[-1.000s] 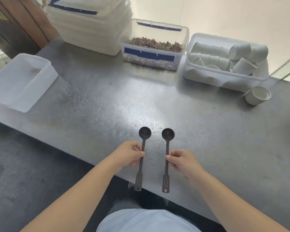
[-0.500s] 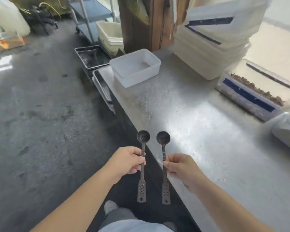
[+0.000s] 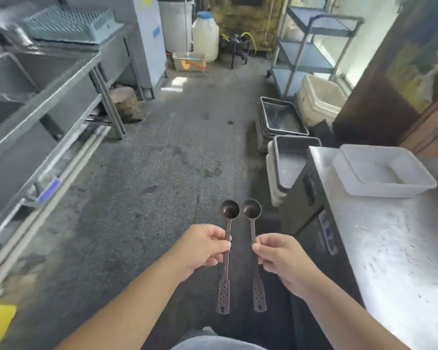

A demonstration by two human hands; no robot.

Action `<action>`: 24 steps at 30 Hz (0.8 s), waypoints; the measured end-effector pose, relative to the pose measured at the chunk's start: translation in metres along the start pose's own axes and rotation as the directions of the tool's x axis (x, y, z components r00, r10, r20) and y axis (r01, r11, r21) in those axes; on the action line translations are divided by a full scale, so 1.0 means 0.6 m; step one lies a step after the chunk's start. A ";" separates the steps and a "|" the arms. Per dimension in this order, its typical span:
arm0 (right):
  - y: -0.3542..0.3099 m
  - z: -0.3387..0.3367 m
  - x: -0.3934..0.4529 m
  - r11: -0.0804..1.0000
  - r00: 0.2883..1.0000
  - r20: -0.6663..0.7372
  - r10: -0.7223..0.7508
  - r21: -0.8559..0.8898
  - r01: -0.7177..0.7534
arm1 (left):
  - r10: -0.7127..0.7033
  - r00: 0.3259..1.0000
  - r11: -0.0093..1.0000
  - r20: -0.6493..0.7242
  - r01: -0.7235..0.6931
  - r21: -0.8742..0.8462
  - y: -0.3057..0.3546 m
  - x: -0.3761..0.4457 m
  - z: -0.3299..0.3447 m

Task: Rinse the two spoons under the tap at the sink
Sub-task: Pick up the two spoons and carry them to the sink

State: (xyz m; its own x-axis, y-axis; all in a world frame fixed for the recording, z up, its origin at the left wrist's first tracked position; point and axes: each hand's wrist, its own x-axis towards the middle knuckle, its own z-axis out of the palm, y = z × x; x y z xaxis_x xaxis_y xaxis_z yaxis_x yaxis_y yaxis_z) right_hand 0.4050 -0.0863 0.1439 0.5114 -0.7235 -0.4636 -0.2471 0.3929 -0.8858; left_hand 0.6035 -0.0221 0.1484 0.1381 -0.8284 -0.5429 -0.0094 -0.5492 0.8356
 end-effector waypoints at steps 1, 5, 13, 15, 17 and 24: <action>-0.012 0.028 0.024 1.000 0.999 0.031 0.006 -0.016 -0.005 | -0.006 0.999 1.000 -0.038 0.005 -0.028 -0.002 -0.005 -0.033; -0.054 0.132 0.111 0.996 0.982 0.186 0.032 -0.093 -0.015 | -0.036 0.980 0.989 -0.197 0.007 -0.146 -0.018 -0.027 -0.152; -0.114 0.330 0.282 0.974 0.876 0.460 0.149 -0.219 -0.051 | -0.156 0.879 0.939 -0.451 -0.010 -0.344 -0.065 -0.049 -0.336; -0.130 0.382 0.332 0.969 0.839 0.518 0.167 -0.242 -0.043 | -0.193 0.840 0.925 -0.507 -0.016 -0.379 -0.073 -0.044 -0.383; -0.148 0.433 0.384 0.963 0.799 0.573 0.179 -0.269 -0.024 | -0.225 0.794 0.911 -0.565 -0.034 -0.410 -0.078 -0.035 -0.430; -0.246 0.612 0.571 0.938 0.631 0.738 0.238 -0.343 0.048 | -0.336 0.635 0.855 -0.695 -0.103 -0.508 -0.052 0.014 -0.599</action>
State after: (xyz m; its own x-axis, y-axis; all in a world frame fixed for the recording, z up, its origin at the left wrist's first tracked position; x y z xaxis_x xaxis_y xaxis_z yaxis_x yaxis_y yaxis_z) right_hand 0.9189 -0.1837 0.1237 0.8716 0.0557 -0.4870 -0.4897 0.1393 -0.8607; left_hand 0.9610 0.0278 0.1476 0.7796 -0.2645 -0.5677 0.4807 -0.3283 0.8131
